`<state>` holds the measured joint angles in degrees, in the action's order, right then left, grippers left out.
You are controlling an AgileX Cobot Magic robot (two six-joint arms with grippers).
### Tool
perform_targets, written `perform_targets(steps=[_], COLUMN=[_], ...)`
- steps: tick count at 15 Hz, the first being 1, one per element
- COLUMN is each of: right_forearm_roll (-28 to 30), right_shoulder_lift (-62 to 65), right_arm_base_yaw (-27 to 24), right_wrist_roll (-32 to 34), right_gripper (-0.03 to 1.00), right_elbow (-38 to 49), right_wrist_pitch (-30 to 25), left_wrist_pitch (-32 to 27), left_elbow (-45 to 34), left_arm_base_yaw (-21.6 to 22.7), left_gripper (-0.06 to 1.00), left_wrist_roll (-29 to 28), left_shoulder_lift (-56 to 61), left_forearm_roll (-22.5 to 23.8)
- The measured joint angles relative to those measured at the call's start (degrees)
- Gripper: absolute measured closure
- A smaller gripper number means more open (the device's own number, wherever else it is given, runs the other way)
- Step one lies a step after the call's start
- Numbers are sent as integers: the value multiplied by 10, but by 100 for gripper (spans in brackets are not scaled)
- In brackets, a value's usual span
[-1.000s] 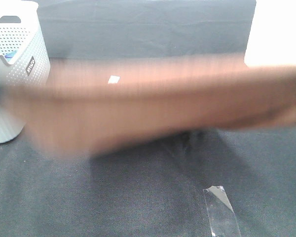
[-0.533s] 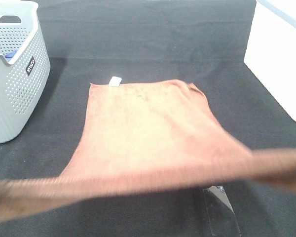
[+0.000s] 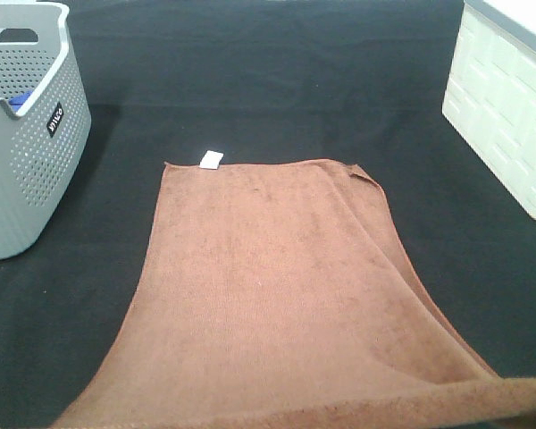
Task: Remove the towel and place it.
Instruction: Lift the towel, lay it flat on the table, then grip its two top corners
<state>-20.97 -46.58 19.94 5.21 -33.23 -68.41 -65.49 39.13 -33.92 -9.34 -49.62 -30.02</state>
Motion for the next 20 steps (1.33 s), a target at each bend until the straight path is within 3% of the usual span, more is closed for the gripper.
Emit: perform_targets(steps=[5,13,17,20], right_forearm_roll=[24,6,-29,-42], right_shoulder_lift=[-44,-242,-300,-300], right_arm_base_yaw=[0,0,-1,-1], right_wrist_roll=[-12,-70,-110,-116], right_gripper=[96,95,95,95], right_elbow=[5,32,32,41], right_wrist_pitch=[3,79,72,37], left_wrist_pitch=[0,0,-16,-15], left_elbow=[-2,-2,-2,-6], left_arm_base_yaw=[0,0,0,0], left_gripper=[94,94,94,94], left_wrist_roll=[20,48,65,65], left_shoulder_lift=[-102,-275,-288,-214], left_forearm_roll=[-4,17,23,32])
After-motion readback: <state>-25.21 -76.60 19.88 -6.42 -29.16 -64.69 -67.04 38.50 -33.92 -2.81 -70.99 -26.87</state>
